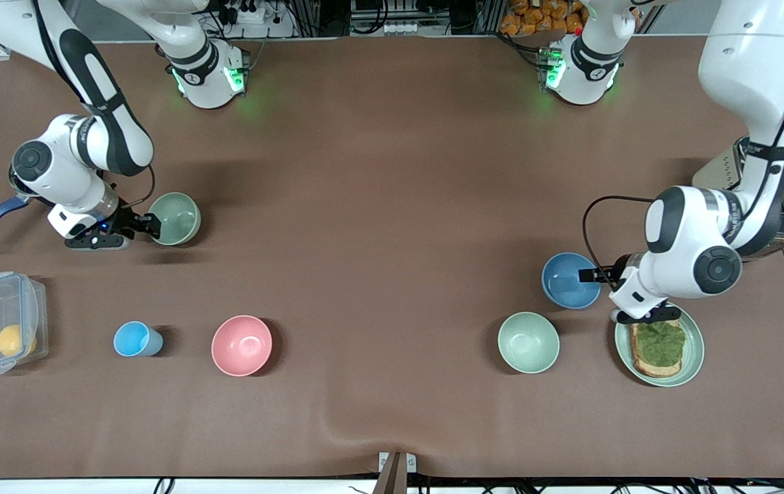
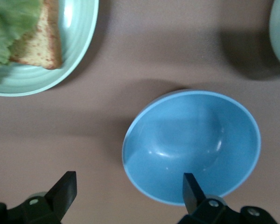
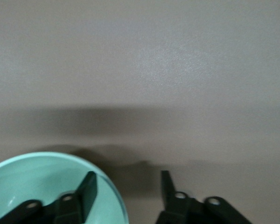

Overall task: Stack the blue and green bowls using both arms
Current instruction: 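Grasp the green bowl with the right gripper while the left gripper grasps the blue bowl, then slide the green bowl toward the table middle with the right gripper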

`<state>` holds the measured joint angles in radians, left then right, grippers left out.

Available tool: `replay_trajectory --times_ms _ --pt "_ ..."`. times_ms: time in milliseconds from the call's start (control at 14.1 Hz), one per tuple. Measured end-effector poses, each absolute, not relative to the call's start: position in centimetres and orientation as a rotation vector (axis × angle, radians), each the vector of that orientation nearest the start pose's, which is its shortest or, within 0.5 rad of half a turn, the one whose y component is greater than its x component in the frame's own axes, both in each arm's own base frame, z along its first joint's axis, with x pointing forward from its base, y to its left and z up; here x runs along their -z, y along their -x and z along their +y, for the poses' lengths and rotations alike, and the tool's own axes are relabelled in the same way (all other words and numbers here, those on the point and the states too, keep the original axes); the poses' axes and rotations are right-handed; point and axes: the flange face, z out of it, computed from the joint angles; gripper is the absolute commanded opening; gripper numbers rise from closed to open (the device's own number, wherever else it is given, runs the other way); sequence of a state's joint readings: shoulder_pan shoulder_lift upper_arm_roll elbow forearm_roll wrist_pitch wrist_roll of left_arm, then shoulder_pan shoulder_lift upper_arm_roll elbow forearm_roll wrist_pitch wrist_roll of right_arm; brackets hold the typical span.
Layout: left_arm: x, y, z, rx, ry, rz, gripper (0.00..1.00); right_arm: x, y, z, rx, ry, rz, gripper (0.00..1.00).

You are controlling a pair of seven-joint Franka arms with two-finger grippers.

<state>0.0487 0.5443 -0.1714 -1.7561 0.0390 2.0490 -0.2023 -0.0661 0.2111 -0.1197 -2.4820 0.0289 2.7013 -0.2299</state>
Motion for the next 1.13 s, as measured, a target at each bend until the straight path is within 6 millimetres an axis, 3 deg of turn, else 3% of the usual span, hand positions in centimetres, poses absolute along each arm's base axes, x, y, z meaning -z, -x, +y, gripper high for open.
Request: replay_trajectory --times_ms 71,283,425,567,709,850,1134 --pt "-23.7 -62.9 -6.8 -0.395 3.135 -0.112 1.00 -20.8 -46.8 -9.0 0.010 3.155 -0.035 0.34" --pt "-22.3 -62.5 -6.8 -0.408 3.134 -0.114 1.00 -20.8 -46.8 -8.8 0.008 3.154 -0.042 0.01" --pt "-21.3 -62.4 -6.8 -0.419 3.135 -0.113 1.00 -20.9 -46.9 -8.7 0.009 3.153 -0.045 0.00" --pt "-20.1 -62.4 -6.8 -0.410 3.141 -0.116 0.42 -21.5 -47.1 -8.3 0.011 3.150 -0.051 0.00" --pt "-19.6 -62.5 -6.8 -0.401 3.144 -0.119 0.13 -22.0 -47.5 -7.2 -0.016 3.142 -0.010 0.00" --pt "-19.7 -62.6 -6.7 -0.391 3.147 -0.123 0.00 -23.2 -48.6 -4.7 -0.090 3.131 0.067 0.00" --pt "-20.2 -63.0 -6.5 -0.374 3.150 -0.128 0.00 -28.7 -51.6 2.0 -0.194 3.065 0.301 0.00"
